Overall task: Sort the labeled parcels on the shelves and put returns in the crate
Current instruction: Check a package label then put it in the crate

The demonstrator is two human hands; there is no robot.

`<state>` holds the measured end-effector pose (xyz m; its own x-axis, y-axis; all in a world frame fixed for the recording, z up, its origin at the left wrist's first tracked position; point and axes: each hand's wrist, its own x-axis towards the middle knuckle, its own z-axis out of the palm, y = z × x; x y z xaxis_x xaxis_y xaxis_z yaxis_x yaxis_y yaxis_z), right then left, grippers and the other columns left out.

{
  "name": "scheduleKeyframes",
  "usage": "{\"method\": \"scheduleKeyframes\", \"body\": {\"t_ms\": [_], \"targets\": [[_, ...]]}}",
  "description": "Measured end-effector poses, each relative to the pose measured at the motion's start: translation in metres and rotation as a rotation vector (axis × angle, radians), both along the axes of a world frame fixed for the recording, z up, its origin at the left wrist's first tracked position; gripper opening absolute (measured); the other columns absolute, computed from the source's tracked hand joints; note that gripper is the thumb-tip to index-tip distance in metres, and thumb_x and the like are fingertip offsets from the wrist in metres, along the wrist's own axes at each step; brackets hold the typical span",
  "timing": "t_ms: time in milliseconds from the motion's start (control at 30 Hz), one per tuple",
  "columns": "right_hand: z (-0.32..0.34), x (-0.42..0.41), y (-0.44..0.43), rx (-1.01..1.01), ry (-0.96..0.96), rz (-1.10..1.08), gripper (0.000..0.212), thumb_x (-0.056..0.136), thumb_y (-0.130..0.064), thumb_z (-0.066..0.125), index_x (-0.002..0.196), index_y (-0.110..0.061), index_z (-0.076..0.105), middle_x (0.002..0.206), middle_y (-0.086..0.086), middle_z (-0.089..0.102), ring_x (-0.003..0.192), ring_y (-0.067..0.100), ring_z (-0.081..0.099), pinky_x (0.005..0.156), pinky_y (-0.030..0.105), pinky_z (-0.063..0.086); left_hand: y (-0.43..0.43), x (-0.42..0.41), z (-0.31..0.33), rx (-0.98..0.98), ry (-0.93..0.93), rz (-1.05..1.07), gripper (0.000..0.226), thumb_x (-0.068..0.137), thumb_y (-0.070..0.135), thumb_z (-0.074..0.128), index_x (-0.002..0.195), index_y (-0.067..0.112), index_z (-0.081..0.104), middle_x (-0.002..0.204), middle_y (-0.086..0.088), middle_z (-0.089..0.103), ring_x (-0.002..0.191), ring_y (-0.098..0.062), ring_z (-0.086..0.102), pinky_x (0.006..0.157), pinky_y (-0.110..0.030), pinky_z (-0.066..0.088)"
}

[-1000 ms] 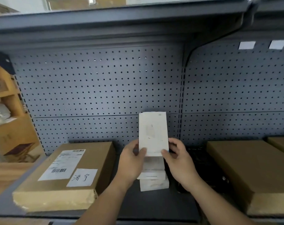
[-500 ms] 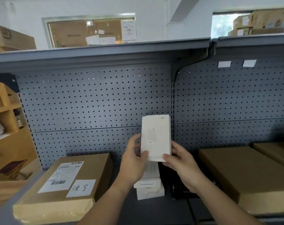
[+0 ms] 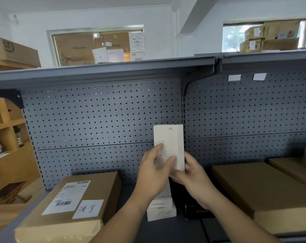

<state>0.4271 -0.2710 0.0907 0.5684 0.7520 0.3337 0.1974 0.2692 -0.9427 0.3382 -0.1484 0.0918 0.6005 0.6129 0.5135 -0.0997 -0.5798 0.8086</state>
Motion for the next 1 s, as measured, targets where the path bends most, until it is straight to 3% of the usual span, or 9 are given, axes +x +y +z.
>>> {"method": "scheduleKeyframes", "body": {"t_ms": [100,300,467,567,633,733,800,933,1000], "targets": [[0.002,-0.004,0.000,0.010,-0.040,0.018,0.049,0.098,-0.014,0.069,0.140,-0.035,0.055,0.128,-0.008,0.072,0.122,0.012,0.066,0.109,0.043,0.050,-0.005,0.002,0.007,-0.049,-0.014,-0.002,0.061,0.090,0.045,0.074,0.146,0.039,0.049,0.139,0.018,0.053,0.128,-0.003,0.051,0.108,-0.031,0.047],[0.001,0.003,-0.002,-0.033,0.002,0.104,0.051,0.104,-0.007,0.053,0.142,-0.042,0.055,0.133,-0.009,0.069,0.124,0.016,0.065,0.106,0.046,0.052,0.001,0.000,0.006,-0.061,-0.036,-0.134,0.064,0.099,0.026,0.067,0.153,0.042,0.037,0.145,0.016,0.055,0.127,-0.005,0.058,0.092,-0.028,0.059],[-0.002,0.006,0.001,-0.062,0.005,-0.020,0.034,0.109,-0.028,0.046,0.131,-0.051,0.058,0.129,-0.021,0.069,0.113,-0.002,0.066,0.090,0.030,0.059,-0.004,-0.009,0.008,0.083,-0.006,-0.178,0.065,0.106,0.024,0.053,0.155,0.054,0.023,0.120,0.046,0.055,0.115,0.012,0.057,0.098,-0.020,0.052],[-0.005,0.008,0.004,-0.102,-0.076,-0.084,0.034,0.106,-0.032,0.053,0.132,-0.055,0.053,0.134,-0.021,0.062,0.118,-0.004,0.061,0.099,0.033,0.056,0.000,-0.008,0.005,0.127,0.008,-0.165,0.062,0.108,0.026,0.047,0.148,0.067,0.023,0.100,0.021,0.065,0.087,-0.003,0.061,0.084,-0.033,0.056],[-0.007,0.009,0.005,-0.089,-0.085,-0.130,0.037,0.103,-0.031,0.059,0.134,-0.050,0.052,0.131,-0.017,0.063,0.114,-0.006,0.060,0.100,0.030,0.055,0.001,-0.010,0.003,0.139,0.002,-0.175,0.060,0.110,0.026,0.044,0.145,0.070,0.026,0.080,0.010,0.061,0.068,-0.007,0.053,0.069,-0.028,0.051],[-0.006,0.010,0.006,-0.057,-0.084,-0.161,0.050,0.097,-0.026,0.069,0.143,-0.037,0.051,0.123,-0.015,0.065,0.104,-0.004,0.065,0.094,0.026,0.056,0.000,-0.014,0.003,0.104,-0.036,-0.218,0.053,0.111,0.019,0.041,0.148,0.056,0.035,0.110,0.033,0.064,0.097,0.011,0.060,0.089,-0.014,0.049],[-0.007,0.011,0.006,-0.056,-0.068,-0.155,0.066,0.091,-0.031,0.077,0.147,-0.041,0.044,0.130,-0.021,0.060,0.113,-0.005,0.062,0.099,0.030,0.056,-0.003,-0.015,0.005,0.054,-0.060,-0.255,0.049,0.110,0.013,0.039,0.149,0.045,0.039,0.138,0.030,0.055,0.126,0.010,0.053,0.102,-0.015,0.046],[-0.006,0.014,0.003,-0.040,0.002,-0.131,0.096,0.068,-0.054,0.085,0.148,-0.050,0.031,0.132,-0.025,0.060,0.120,-0.002,0.061,0.106,0.035,0.052,-0.004,-0.017,0.005,-0.072,-0.110,-0.305,0.046,0.110,0.011,0.038,0.147,0.039,0.043,0.144,0.013,0.057,0.131,-0.001,0.055,0.106,-0.024,0.050],[-0.009,0.017,0.002,-0.017,0.023,-0.138,0.095,0.070,-0.049,0.087,0.150,-0.044,0.036,0.131,-0.019,0.065,0.119,0.003,0.064,0.103,0.041,0.055,-0.004,-0.016,0.007,-0.114,-0.107,-0.310,0.044,0.110,0.017,0.041,0.145,0.042,0.043,0.141,0.009,0.061,0.127,-0.006,0.060,0.104,-0.031,0.053]]}}
